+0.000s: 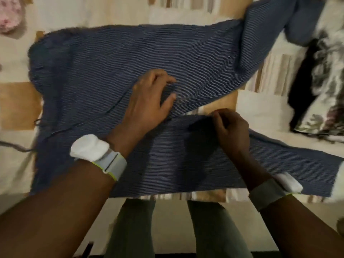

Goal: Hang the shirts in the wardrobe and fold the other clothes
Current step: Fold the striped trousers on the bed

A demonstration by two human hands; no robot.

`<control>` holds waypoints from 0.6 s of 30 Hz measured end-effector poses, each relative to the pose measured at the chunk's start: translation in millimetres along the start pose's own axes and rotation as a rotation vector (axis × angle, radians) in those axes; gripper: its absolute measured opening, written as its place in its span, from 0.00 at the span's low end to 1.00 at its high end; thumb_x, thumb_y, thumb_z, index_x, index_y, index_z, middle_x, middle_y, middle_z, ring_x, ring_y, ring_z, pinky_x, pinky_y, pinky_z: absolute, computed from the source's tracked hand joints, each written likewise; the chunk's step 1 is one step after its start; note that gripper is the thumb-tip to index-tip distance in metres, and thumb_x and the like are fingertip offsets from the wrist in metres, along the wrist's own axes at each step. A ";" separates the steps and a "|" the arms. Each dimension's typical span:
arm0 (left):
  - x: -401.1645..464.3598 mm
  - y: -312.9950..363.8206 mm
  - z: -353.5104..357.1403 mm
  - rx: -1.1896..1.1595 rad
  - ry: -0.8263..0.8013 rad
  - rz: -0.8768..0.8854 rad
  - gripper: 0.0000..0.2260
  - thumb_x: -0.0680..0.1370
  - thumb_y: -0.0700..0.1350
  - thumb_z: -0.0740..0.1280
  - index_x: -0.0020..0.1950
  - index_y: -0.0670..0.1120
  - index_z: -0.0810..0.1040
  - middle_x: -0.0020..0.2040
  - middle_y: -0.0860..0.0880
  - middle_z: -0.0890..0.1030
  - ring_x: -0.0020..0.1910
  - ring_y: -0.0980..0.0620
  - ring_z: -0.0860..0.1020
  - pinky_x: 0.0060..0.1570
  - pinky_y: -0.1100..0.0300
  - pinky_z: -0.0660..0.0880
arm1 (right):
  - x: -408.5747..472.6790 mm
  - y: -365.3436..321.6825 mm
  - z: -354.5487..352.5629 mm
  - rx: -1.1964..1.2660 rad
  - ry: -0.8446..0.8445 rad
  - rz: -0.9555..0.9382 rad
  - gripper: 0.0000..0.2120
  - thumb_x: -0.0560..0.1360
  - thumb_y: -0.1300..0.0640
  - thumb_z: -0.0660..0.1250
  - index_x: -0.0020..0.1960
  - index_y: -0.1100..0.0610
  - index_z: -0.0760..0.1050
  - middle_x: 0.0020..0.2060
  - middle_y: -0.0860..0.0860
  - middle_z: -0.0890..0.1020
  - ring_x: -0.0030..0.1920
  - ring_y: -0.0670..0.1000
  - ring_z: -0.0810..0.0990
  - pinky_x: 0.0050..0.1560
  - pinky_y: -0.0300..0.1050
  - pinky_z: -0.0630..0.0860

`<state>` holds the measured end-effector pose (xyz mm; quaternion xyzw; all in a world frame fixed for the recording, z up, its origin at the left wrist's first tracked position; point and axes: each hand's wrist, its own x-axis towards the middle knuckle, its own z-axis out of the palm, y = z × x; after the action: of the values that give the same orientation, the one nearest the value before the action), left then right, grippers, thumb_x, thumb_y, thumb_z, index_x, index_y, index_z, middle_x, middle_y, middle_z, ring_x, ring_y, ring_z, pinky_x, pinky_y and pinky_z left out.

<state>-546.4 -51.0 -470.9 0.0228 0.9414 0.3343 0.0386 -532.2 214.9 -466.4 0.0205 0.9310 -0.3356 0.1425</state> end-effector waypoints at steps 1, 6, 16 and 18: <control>15.2 3.3 5.7 0.004 -0.005 0.009 0.18 0.82 0.52 0.66 0.69 0.47 0.76 0.69 0.45 0.74 0.70 0.45 0.72 0.68 0.47 0.69 | 10.6 6.9 -11.2 0.029 0.041 0.048 0.11 0.83 0.49 0.65 0.55 0.54 0.82 0.50 0.51 0.85 0.48 0.48 0.81 0.50 0.49 0.80; 93.2 35.1 43.4 0.079 -0.150 0.112 0.20 0.84 0.54 0.62 0.75 0.49 0.72 0.79 0.45 0.67 0.80 0.41 0.62 0.76 0.37 0.59 | 101.8 33.0 -66.6 0.222 0.330 0.240 0.15 0.79 0.46 0.68 0.62 0.51 0.78 0.53 0.46 0.81 0.52 0.43 0.77 0.51 0.32 0.72; 177.9 120.4 105.0 0.054 -0.139 -0.118 0.32 0.77 0.71 0.62 0.73 0.53 0.73 0.69 0.45 0.71 0.70 0.42 0.67 0.70 0.44 0.67 | 266.1 64.3 -130.0 0.798 0.340 0.553 0.12 0.82 0.50 0.63 0.45 0.57 0.68 0.34 0.53 0.71 0.27 0.51 0.74 0.31 0.46 0.76; 185.4 128.8 113.9 0.048 -0.144 -0.206 0.31 0.78 0.72 0.59 0.74 0.55 0.71 0.71 0.45 0.68 0.72 0.40 0.64 0.71 0.42 0.64 | 275.6 67.2 -136.5 0.889 0.306 0.626 0.12 0.82 0.50 0.63 0.55 0.58 0.68 0.36 0.54 0.70 0.21 0.50 0.71 0.29 0.43 0.74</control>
<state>-718.9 133.1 -488.4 -0.0494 0.9413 0.3035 0.1397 -821.7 337.1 -484.8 0.4020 0.6597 -0.6303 0.0764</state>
